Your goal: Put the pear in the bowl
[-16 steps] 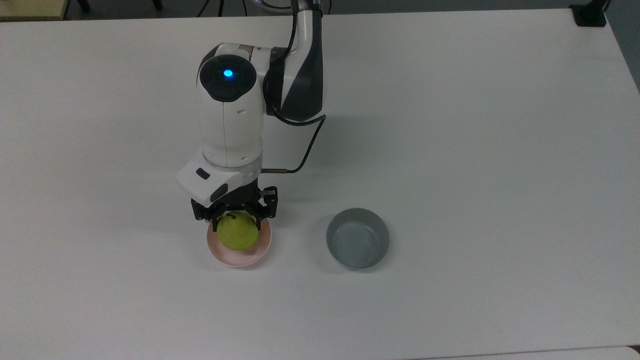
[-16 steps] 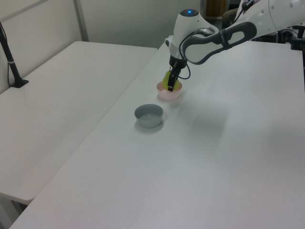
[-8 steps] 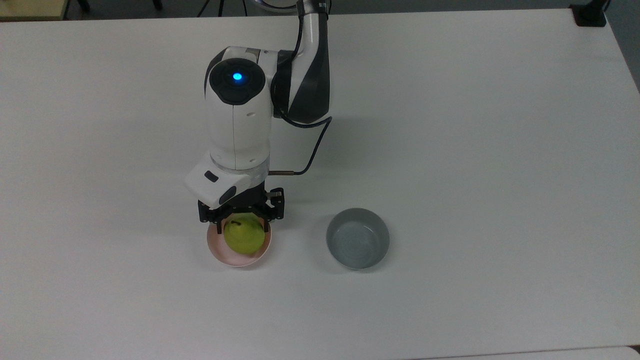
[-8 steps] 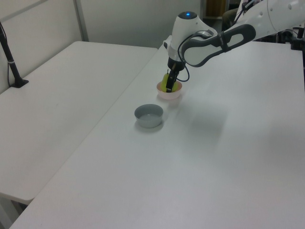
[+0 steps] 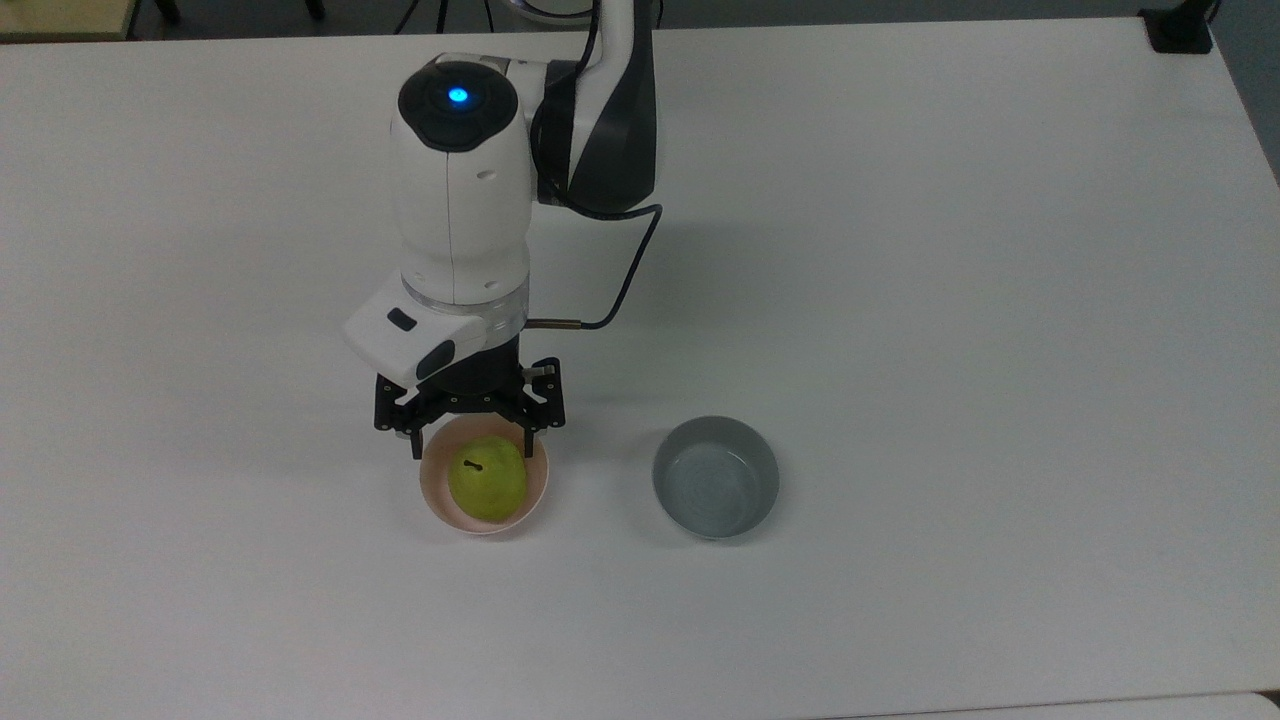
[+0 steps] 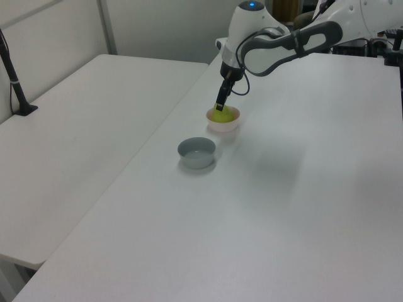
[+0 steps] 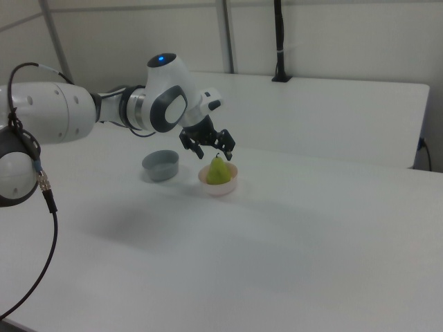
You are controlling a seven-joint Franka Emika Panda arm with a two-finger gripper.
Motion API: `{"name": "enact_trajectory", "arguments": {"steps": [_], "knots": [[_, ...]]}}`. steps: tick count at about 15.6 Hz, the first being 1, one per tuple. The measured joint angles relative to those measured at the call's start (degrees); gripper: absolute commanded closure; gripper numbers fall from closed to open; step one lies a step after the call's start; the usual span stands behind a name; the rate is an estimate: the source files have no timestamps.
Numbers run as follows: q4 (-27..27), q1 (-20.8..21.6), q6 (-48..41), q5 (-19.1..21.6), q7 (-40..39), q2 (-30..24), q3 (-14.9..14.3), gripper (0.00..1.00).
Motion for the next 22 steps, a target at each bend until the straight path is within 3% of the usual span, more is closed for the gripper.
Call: {"name": "enact_trajectory", "arguments": {"steps": [4,11,17,22], "knots": [[-2.0,-0.5,-3.3,0.0,3.0,-5.3,-0.3,0.00],[-6.1,-4.2,-28.4,0.0,3.6,-23.3,-0.5,0.00],[-15.5,-4.5,-33.0,-2.1,5.7,-33.4,0.1,0.00],[-18.8,-4.3,-34.2,-4.6,6.8,-35.5,0.9,0.00]]}}
